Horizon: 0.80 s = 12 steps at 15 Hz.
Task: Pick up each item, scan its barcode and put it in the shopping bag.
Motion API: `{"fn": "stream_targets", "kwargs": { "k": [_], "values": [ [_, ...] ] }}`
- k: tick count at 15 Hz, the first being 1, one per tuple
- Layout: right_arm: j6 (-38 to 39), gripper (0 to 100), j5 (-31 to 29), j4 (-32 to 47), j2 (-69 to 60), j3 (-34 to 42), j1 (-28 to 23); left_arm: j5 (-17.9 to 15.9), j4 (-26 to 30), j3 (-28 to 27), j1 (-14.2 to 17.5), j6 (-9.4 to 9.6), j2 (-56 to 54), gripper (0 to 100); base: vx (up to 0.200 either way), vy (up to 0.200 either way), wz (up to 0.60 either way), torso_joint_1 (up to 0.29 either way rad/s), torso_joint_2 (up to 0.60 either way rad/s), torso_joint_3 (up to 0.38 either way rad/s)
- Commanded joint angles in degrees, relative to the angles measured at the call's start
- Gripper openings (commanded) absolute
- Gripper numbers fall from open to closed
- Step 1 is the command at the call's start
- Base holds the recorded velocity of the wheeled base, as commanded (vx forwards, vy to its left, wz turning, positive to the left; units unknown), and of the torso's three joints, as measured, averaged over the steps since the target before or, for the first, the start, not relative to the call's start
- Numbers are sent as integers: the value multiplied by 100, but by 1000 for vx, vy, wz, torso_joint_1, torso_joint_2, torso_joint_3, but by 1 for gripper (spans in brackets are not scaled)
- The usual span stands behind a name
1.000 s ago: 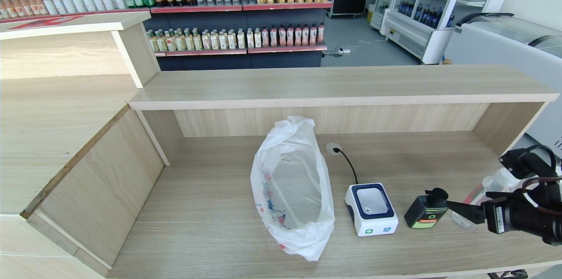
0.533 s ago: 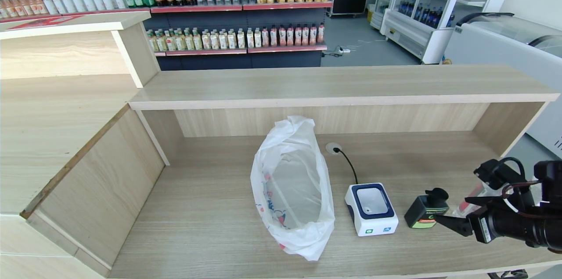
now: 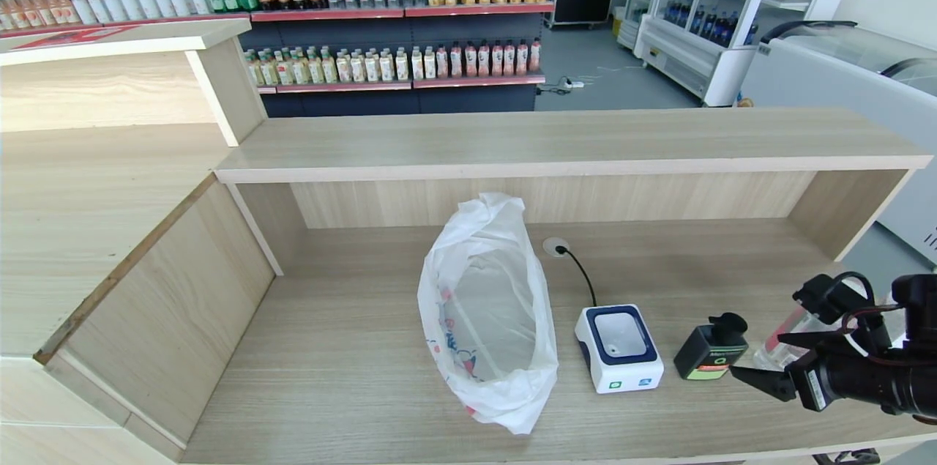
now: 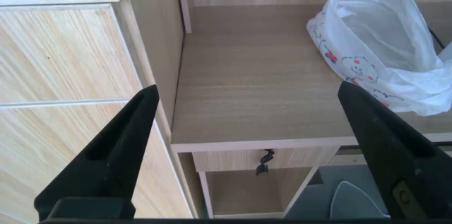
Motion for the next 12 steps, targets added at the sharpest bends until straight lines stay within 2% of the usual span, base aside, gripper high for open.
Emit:
{"fn": "stream_targets", "kwargs": {
  "k": [1, 4, 12],
  "values": [
    [-11, 100, 18, -3, 181, -60, -3, 0, 0, 0, 0, -1, 6, 100, 0, 0, 0, 0, 0, 0],
    [-82, 100, 185, -319, 655, -245, -3, 0, 0, 0, 0, -1, 6, 100, 0, 0, 0, 0, 0, 0],
    [-477, 100, 853, -319, 1402, -763, 67, 0, 0, 0, 0, -1, 6, 100, 0, 0, 0, 0, 0, 0]
  ]
}}
